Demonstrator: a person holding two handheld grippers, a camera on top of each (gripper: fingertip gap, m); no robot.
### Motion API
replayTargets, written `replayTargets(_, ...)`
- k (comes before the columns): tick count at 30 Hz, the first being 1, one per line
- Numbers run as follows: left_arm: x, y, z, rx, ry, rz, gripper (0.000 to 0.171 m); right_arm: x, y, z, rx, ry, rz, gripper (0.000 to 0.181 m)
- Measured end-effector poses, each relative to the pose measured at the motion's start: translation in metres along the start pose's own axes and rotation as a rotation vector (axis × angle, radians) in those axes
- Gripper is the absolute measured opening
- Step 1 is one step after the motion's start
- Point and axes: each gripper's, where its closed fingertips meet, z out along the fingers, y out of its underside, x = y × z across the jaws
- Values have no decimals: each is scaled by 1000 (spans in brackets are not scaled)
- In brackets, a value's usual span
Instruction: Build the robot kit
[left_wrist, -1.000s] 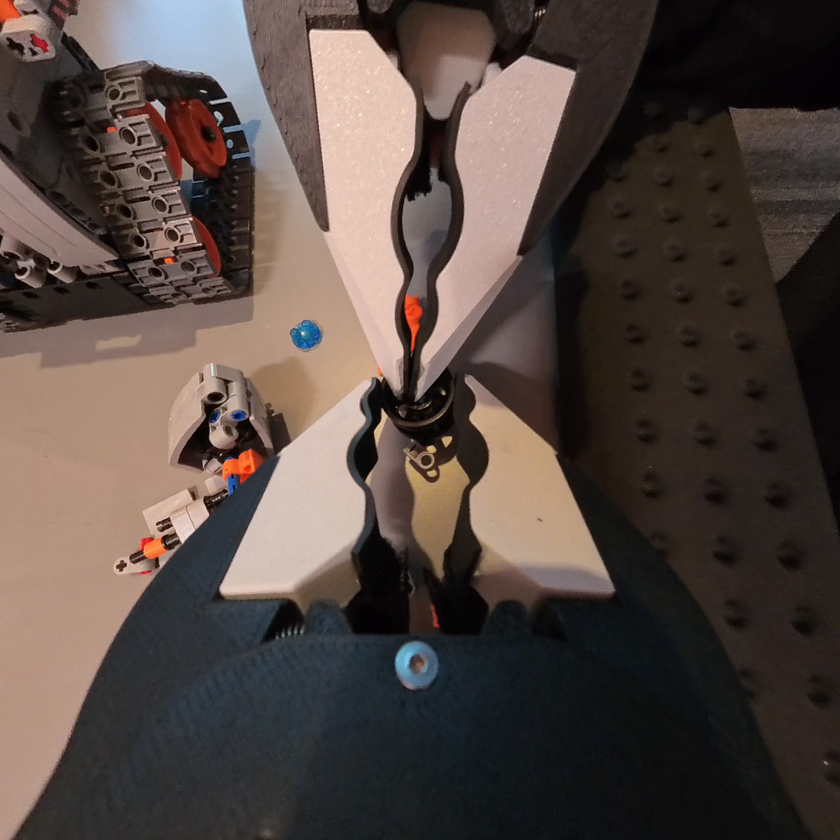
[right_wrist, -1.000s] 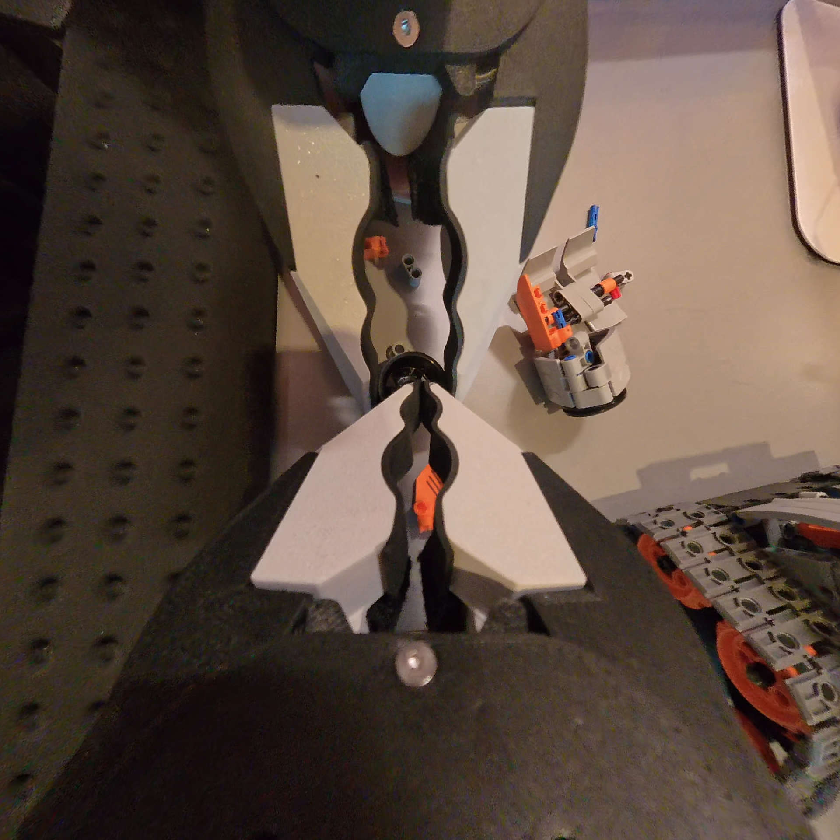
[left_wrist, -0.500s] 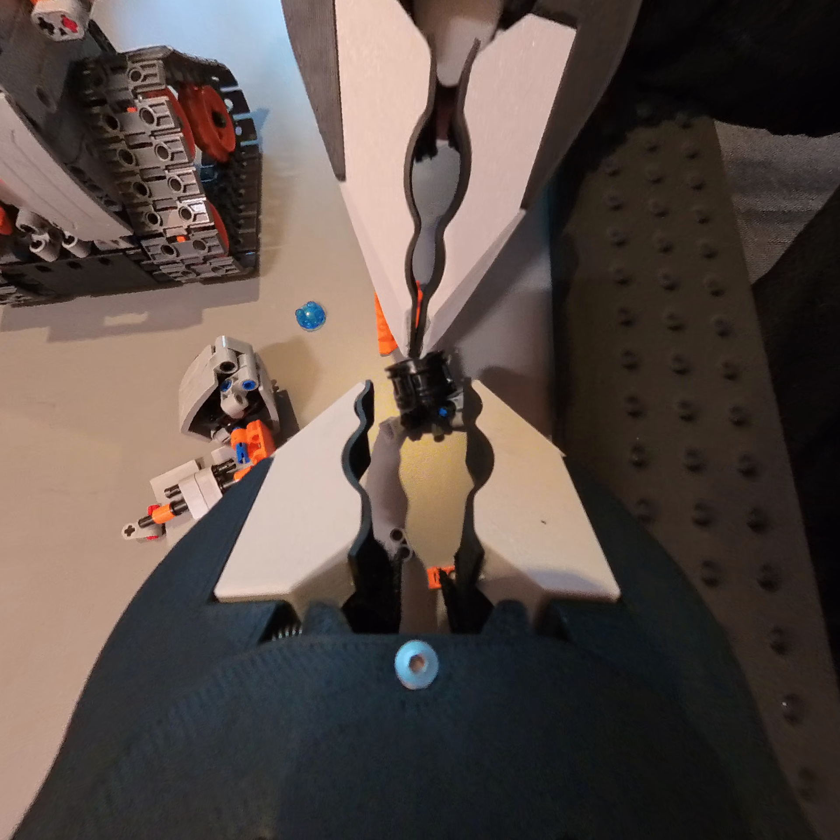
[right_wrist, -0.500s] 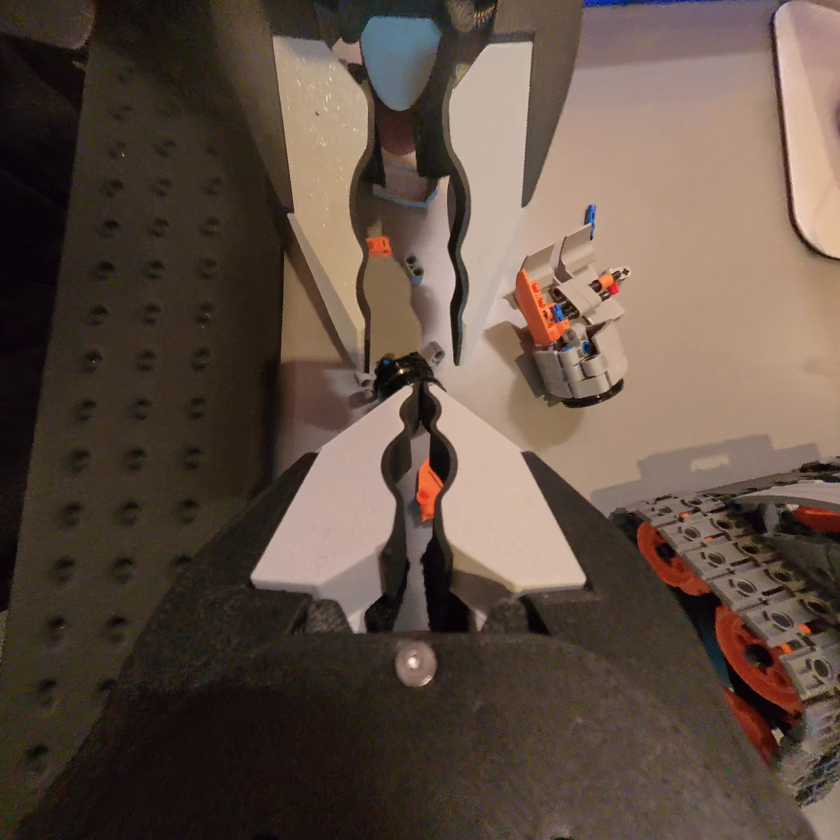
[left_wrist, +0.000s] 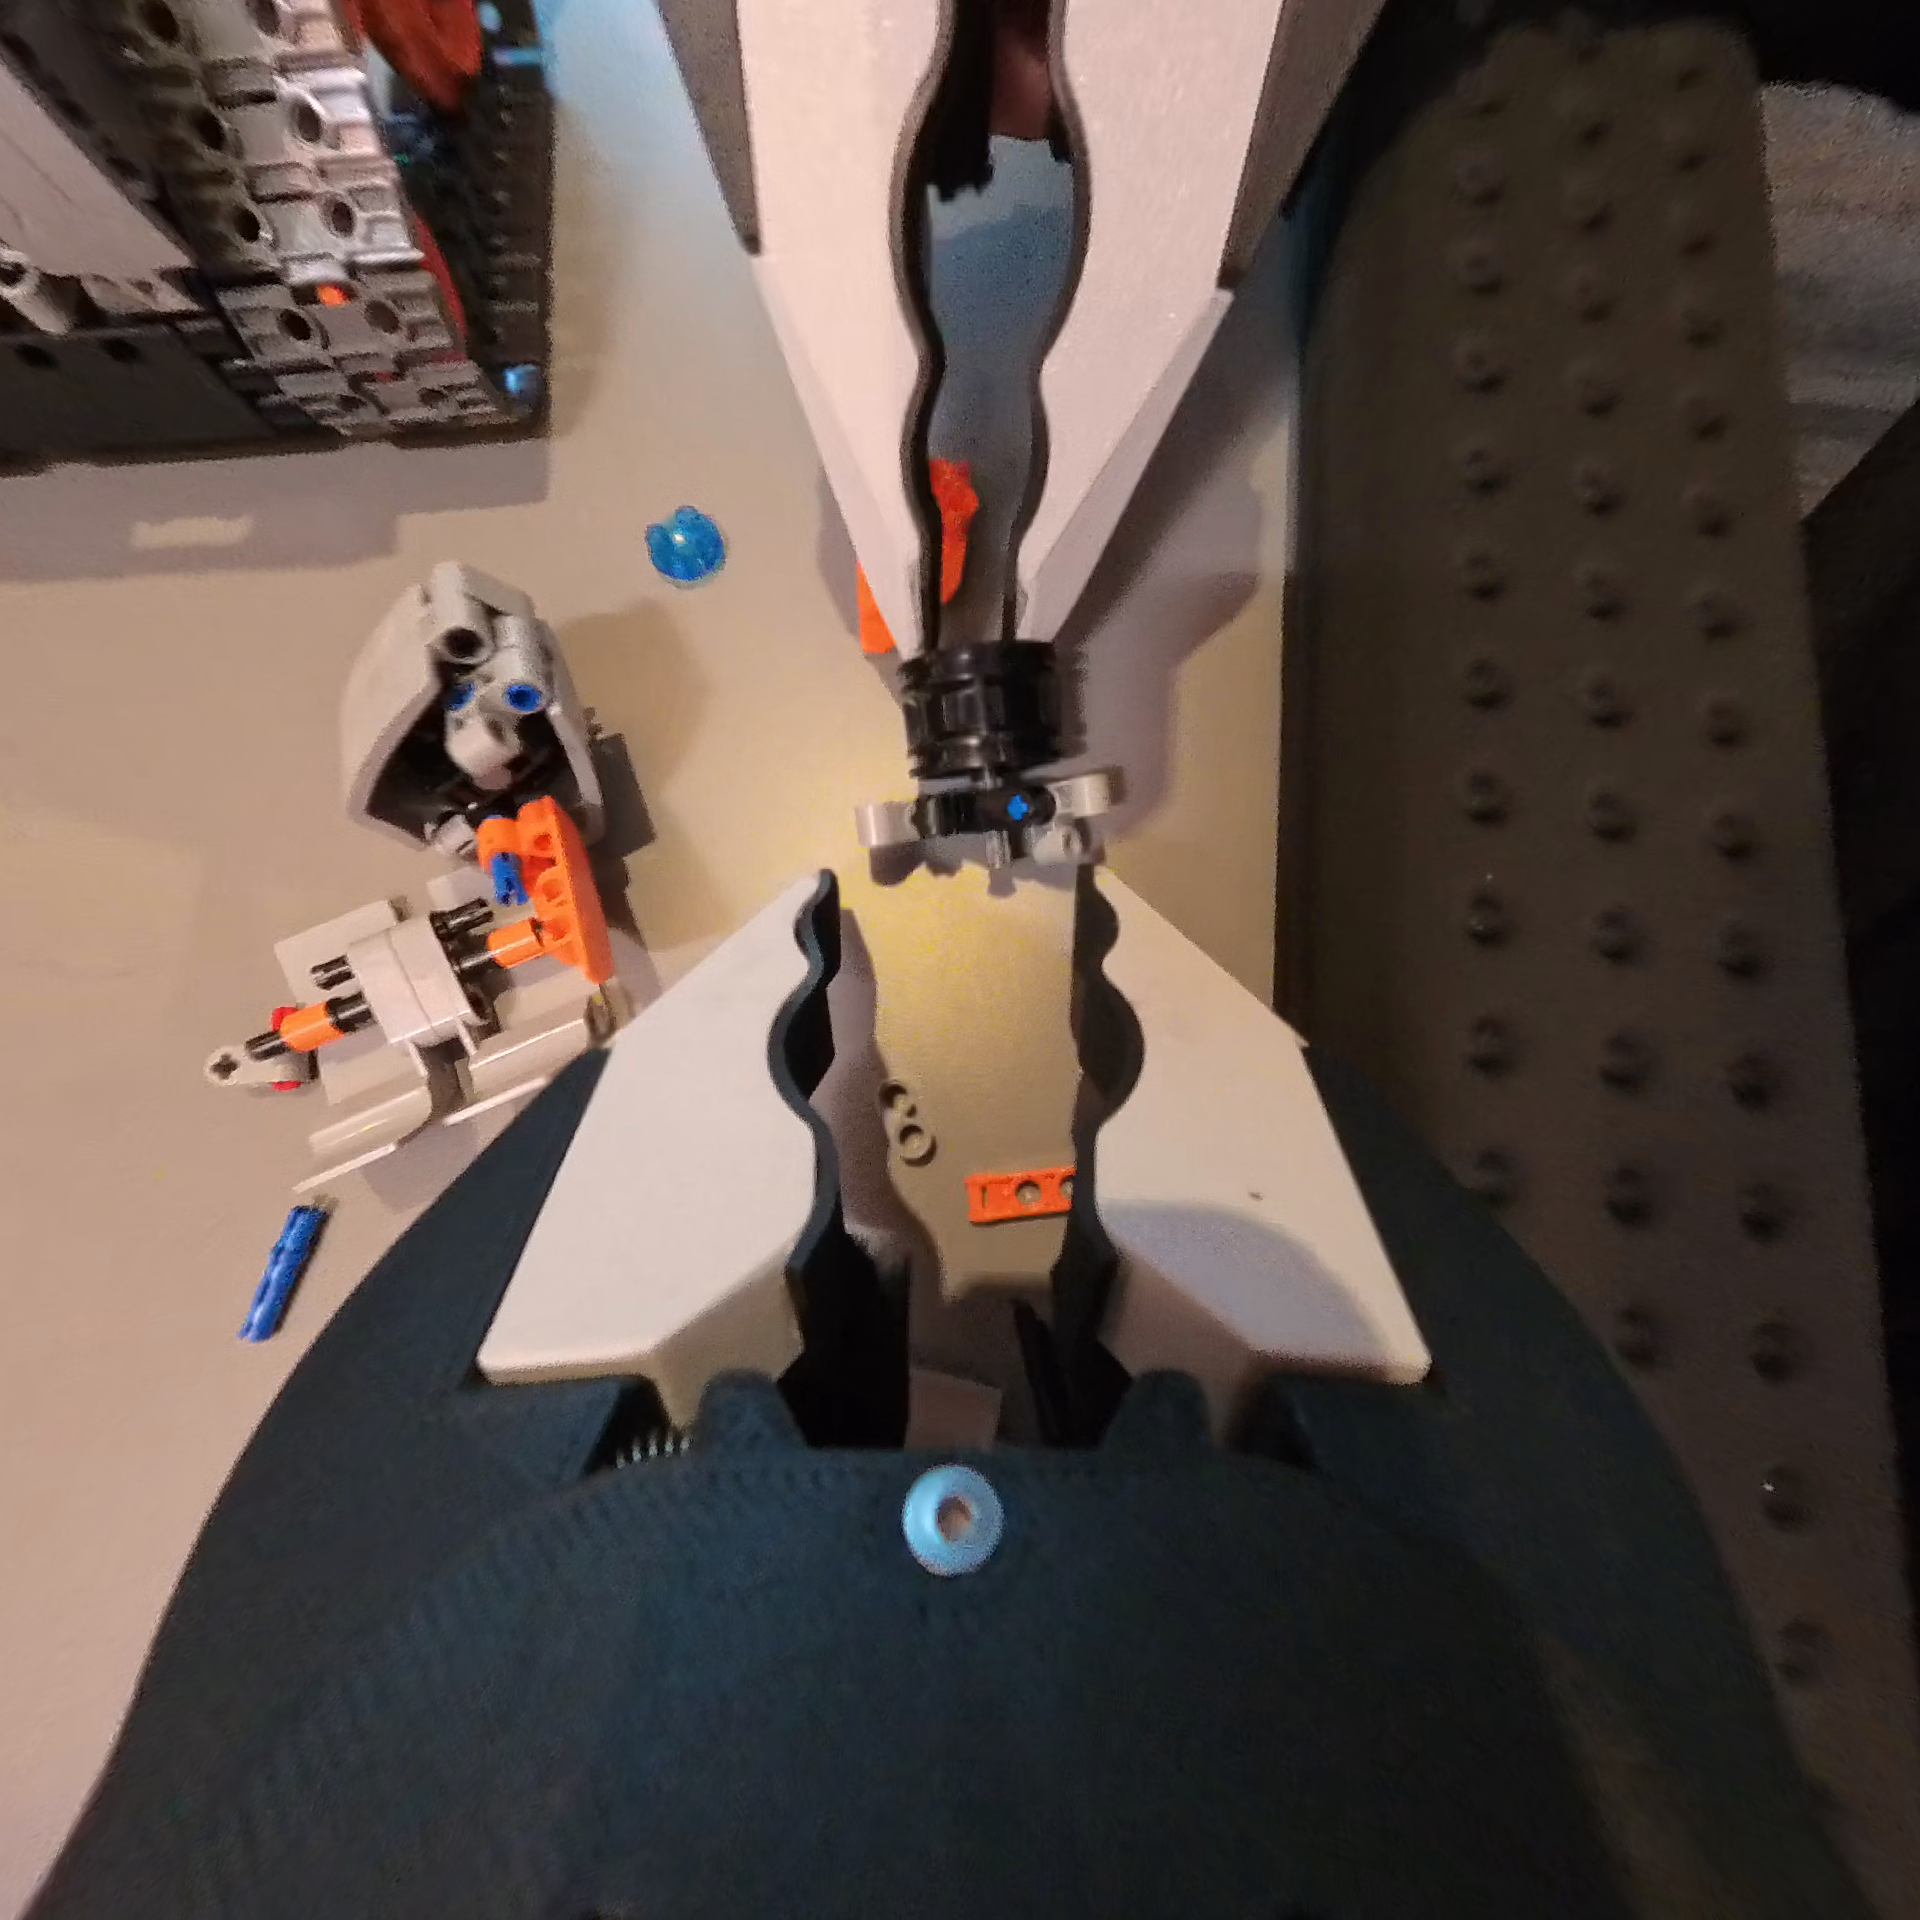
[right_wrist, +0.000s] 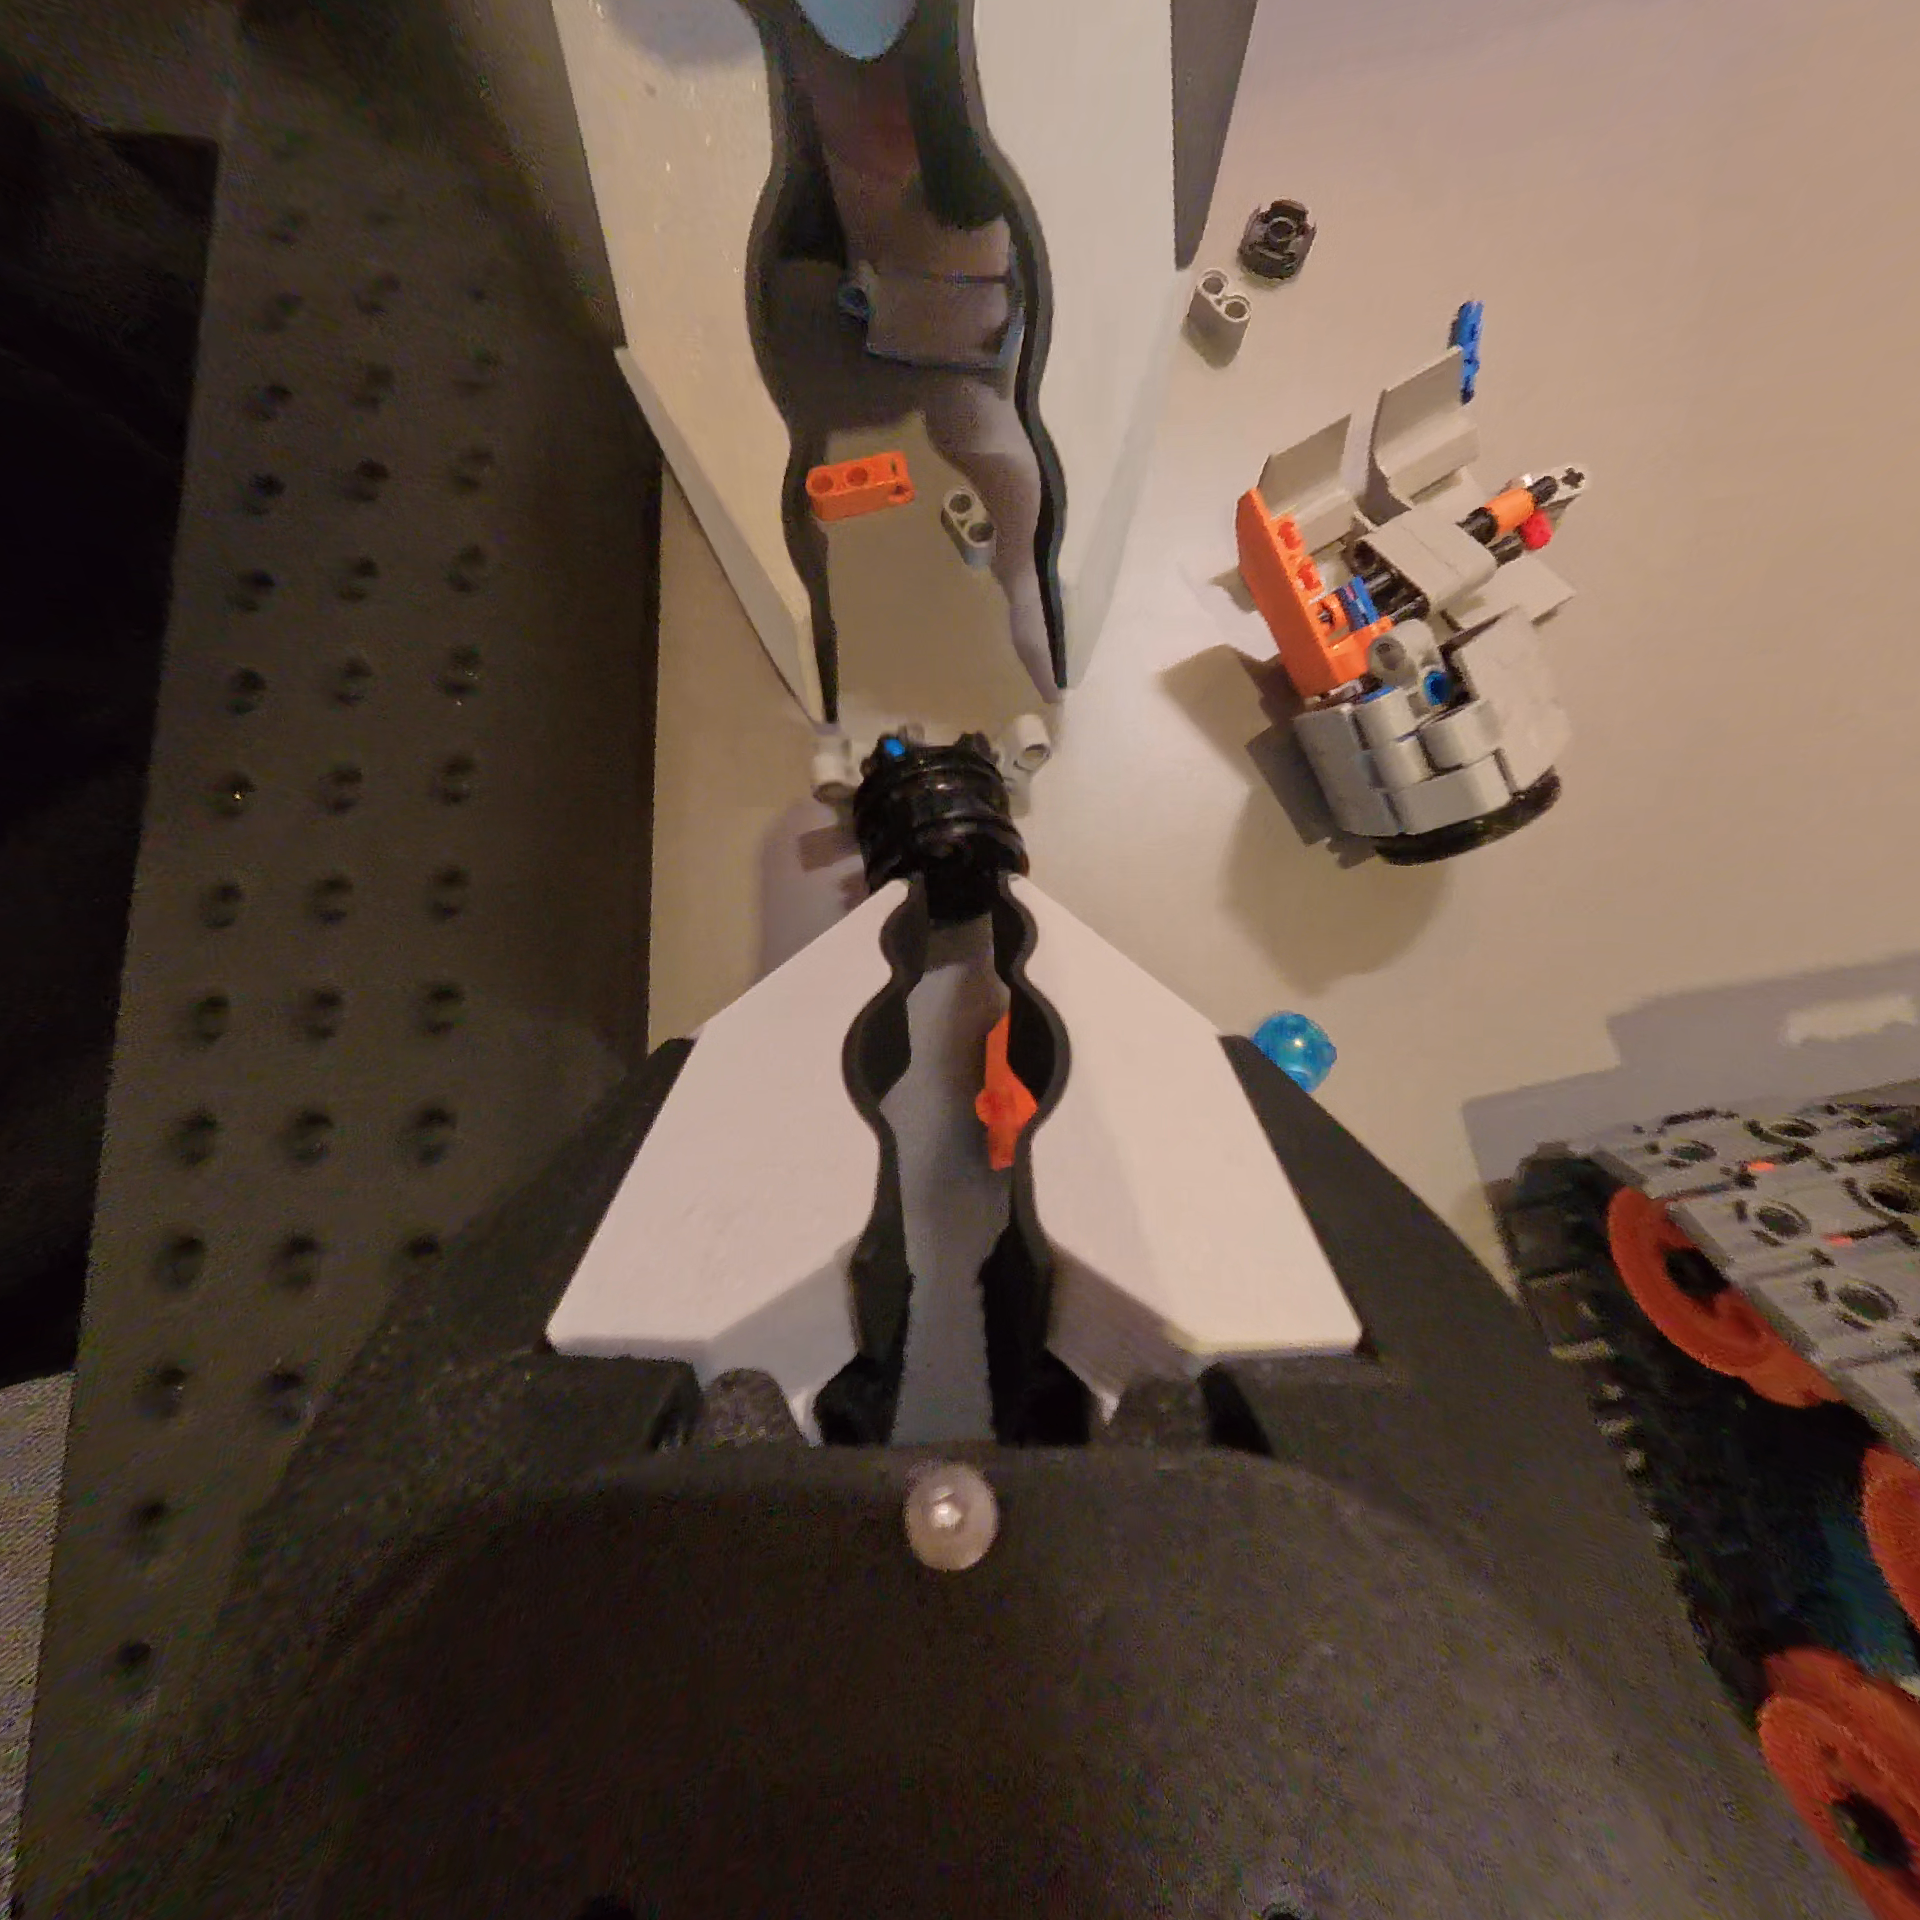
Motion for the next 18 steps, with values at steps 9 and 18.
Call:
replayTargets(9, 6, 2, 9, -23, 10, 36, 28, -3, 1, 8, 3, -24, -10, 2)
replayTargets(18, 5, 3, 8, -1, 37, 18, 13, -2, -3, 7, 40, -30, -13, 7)
